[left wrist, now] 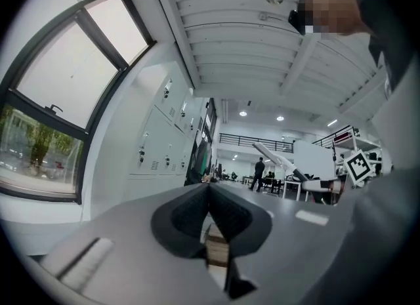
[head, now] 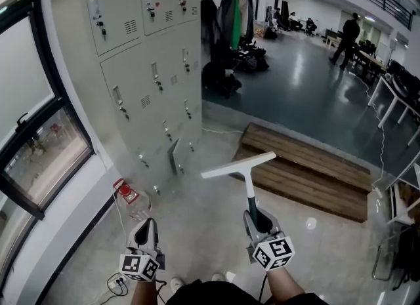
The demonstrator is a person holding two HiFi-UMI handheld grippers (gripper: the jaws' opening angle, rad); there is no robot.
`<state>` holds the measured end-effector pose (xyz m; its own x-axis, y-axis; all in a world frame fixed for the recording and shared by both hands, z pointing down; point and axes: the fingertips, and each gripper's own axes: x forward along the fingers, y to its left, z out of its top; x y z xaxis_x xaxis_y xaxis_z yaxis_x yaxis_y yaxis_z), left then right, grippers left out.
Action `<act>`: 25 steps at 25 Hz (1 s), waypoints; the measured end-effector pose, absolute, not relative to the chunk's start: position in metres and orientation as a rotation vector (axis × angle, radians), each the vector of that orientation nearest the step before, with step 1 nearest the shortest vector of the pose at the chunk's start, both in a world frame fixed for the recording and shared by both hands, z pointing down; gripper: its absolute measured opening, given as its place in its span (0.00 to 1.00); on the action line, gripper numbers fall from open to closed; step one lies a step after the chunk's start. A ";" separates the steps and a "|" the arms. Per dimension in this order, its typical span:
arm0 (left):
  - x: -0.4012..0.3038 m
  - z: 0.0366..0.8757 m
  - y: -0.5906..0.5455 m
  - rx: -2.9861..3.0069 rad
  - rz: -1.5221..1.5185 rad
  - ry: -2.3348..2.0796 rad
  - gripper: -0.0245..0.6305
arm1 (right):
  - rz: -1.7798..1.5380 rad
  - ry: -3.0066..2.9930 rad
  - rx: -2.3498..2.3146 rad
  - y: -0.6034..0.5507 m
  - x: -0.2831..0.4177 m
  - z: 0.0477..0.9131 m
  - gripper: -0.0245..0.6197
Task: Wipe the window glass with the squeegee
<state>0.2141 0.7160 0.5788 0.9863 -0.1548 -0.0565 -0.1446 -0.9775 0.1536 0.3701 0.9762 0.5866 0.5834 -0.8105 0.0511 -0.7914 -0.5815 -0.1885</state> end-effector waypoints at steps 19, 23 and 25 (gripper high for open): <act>0.103 0.570 0.644 2.938 -0.150 -0.759 0.04 | -0.250 1.730 -2.425 0.844 0.355 0.583 0.19; 0.082 0.559 0.599 2.945 -0.196 -0.837 0.04 | -0.194 1.803 -2.437 0.796 0.343 0.561 0.19; 0.071 0.556 0.578 2.939 -0.213 -0.870 0.04 | -0.176 1.834 -2.422 0.770 0.336 0.555 0.19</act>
